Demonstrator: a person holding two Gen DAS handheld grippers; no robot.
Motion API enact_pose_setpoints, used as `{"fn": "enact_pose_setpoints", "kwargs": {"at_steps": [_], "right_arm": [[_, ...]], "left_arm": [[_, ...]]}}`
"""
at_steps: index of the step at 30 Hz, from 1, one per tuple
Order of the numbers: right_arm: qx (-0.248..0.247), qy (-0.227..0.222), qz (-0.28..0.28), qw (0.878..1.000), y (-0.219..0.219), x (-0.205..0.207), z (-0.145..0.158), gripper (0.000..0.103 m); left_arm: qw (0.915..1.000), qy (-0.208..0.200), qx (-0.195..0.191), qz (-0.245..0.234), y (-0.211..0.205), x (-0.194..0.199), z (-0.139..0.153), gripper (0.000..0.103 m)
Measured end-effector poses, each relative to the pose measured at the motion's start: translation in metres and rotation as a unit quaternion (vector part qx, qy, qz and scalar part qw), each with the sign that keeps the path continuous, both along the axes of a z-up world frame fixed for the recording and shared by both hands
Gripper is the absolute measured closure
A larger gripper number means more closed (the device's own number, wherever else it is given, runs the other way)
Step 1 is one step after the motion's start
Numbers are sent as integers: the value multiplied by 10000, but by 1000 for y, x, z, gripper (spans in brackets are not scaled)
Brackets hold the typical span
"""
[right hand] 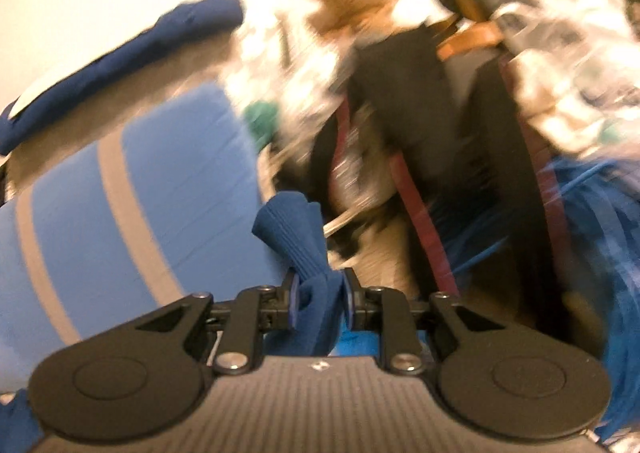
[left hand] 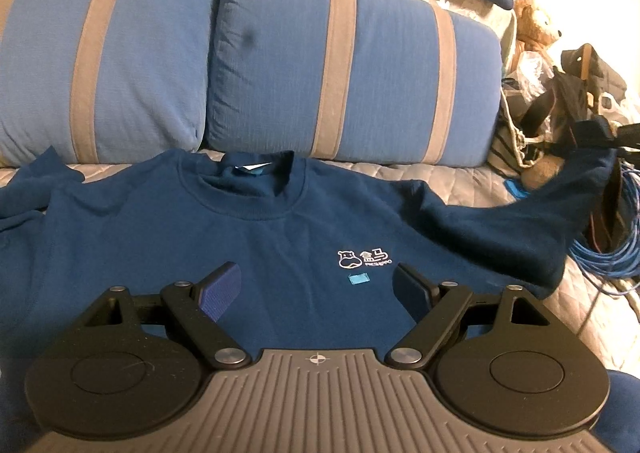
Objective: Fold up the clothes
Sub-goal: 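Pull the held sleeve outward away from the body with the right gripper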
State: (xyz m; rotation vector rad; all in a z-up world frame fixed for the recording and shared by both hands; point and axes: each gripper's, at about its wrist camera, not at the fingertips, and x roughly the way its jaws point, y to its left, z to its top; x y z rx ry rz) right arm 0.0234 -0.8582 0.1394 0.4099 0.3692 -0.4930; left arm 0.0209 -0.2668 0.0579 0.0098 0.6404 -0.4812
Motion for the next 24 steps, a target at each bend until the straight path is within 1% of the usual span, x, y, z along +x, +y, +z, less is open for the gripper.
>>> {"fn": "enact_pose_setpoints", "kwargs": {"at_steps": [2, 6, 8, 11, 13, 15, 16, 17, 18, 19, 20, 21, 22, 23, 24], "right_arm": [[-108, -25, -302, 9995, -7, -21, 9, 83], [-397, -13, -928, 9949, -22, -57, 15, 84], [-383, 19, -1248, 9914, -28, -76, 10, 85], [-208, 281, -1665, 9854, -28, -95, -17, 85], [27, 559, -1854, 9811, -29, -102, -39, 84], [291, 928, -2098, 9729, -32, -108, -62, 80], [382, 1016, -2165, 9702, -34, -112, -69, 75], [461, 1059, -2199, 9687, -36, -118, -75, 74], [540, 1102, -2233, 9670, -39, -123, -82, 70], [602, 1073, -2219, 9673, -42, -129, -85, 51], [640, 985, -2176, 9689, -45, -137, -85, 42], [638, 886, -2134, 9708, -48, -144, -83, 38], [584, 834, -2058, 9733, -50, -149, -80, 30], [512, 804, -1963, 9759, -53, -154, -77, 25], [433, 795, -1846, 9786, -56, -158, -75, 25]], "left_arm": [[10000, -10, -20, 2, 1, -1, 1, 19], [10000, -30, -56, 4, 2, -2, 2, 19], [10000, -42, -71, 0, 2, -2, 3, 19], [10000, -48, -80, 0, 2, -3, 3, 19], [10000, -55, -70, 8, 3, -4, 3, 19], [10000, -55, -54, 21, 3, -4, 3, 19], [10000, -55, -48, 28, 3, -5, 3, 19], [10000, -55, -48, 36, 3, -5, 4, 19], [10000, -57, -51, 44, 4, -5, 4, 19], [10000, -59, -59, 51, 4, -5, 4, 19], [9999, -58, -66, 58, 5, -4, 4, 19], [9999, -49, -73, 65, 5, -4, 4, 19], [9999, -43, -78, 68, 5, -3, 5, 19], [9999, -41, -80, 63, 5, -3, 5, 19], [9999, -44, -82, 57, 5, -3, 5, 19]]}}
